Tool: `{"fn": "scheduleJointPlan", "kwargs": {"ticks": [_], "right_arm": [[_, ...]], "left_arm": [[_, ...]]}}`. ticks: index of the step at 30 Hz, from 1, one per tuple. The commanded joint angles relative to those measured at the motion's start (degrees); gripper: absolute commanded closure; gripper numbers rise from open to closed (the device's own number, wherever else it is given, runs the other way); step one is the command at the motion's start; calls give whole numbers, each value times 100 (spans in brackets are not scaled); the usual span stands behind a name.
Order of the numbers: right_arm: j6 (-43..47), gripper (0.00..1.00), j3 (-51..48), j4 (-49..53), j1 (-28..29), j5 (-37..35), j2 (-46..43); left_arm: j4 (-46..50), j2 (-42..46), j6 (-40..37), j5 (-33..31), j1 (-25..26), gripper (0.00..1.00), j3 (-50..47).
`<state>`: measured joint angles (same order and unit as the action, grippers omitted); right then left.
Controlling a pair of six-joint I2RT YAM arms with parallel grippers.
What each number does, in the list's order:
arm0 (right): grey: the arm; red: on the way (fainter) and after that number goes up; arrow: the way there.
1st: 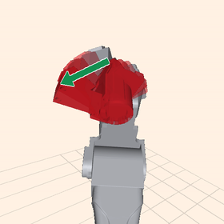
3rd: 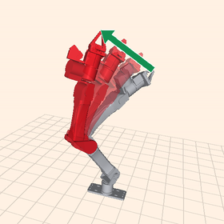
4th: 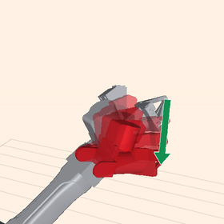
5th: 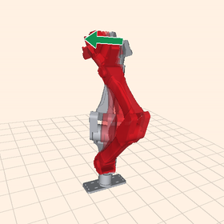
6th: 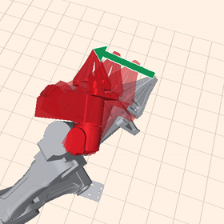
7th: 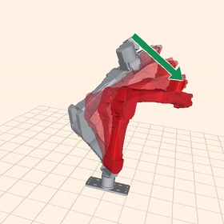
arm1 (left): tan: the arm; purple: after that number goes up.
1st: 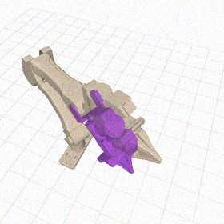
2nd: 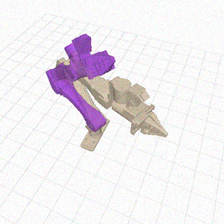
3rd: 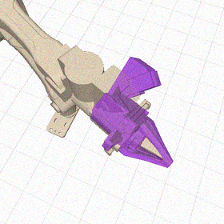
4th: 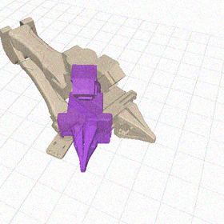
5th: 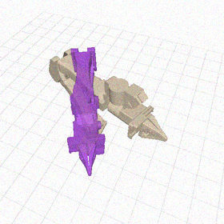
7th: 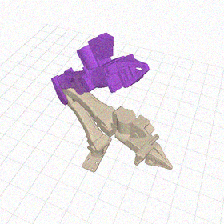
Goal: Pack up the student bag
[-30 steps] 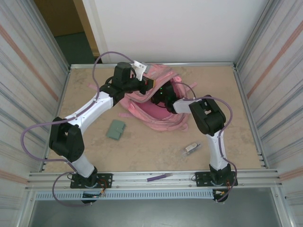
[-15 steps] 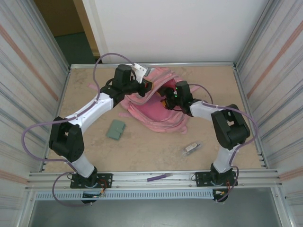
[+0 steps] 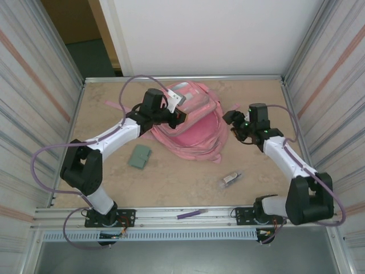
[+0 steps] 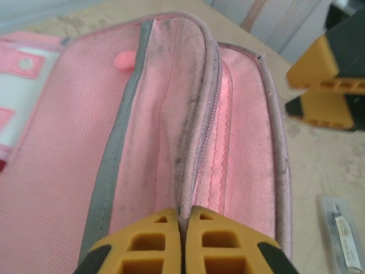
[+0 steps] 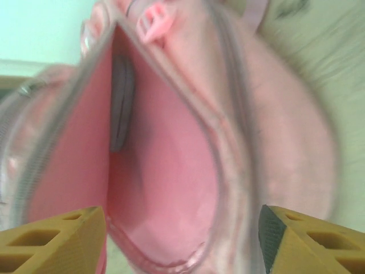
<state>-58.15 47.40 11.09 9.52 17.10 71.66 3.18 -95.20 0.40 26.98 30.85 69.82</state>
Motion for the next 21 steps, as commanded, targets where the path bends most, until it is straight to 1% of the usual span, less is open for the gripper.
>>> {"fn": "scheduleJointPlan", "kwargs": {"ticks": [1,2,3,4,8,11,14,16,18,19,21], "right_arm": [[820,29,-44,611,-17,-462,-394],[1031,29,38,631,25,-466,-472],[1231,29,136,696,77,-511,-525],[1435,30,270,800,180,-616,-569],[2115,30,679,948,740,-1217,-546],[2355,30,1022,1034,1055,-1384,-335],[2541,31,1356,1084,1562,-1692,-110],[2636,31,1550,950,1972,-1773,80],[2677,32,1716,867,2334,-1779,291],[2668,32,1798,848,2524,-1813,410],[2617,32,1913,780,2817,-1800,692]], "left_arm": [[126,63,18,-62,61,78,-190],[115,145,100,-154,110,69,-310],[96,234,208,-294,169,64,-431],[99,354,329,-450,234,61,-565],[429,956,729,-884,343,54,-1083],[772,1475,1007,-1383,336,51,-1449],[774,2043,1135,-1853,309,47,-1952],[757,2400,1329,-2105,159,43,-2356],[819,2623,1827,-2257,-181,39,-2678],[876,2692,2112,-2137,-456,38,-2807],[856,2740,2324,-1825,-990,38,-3100]]}}
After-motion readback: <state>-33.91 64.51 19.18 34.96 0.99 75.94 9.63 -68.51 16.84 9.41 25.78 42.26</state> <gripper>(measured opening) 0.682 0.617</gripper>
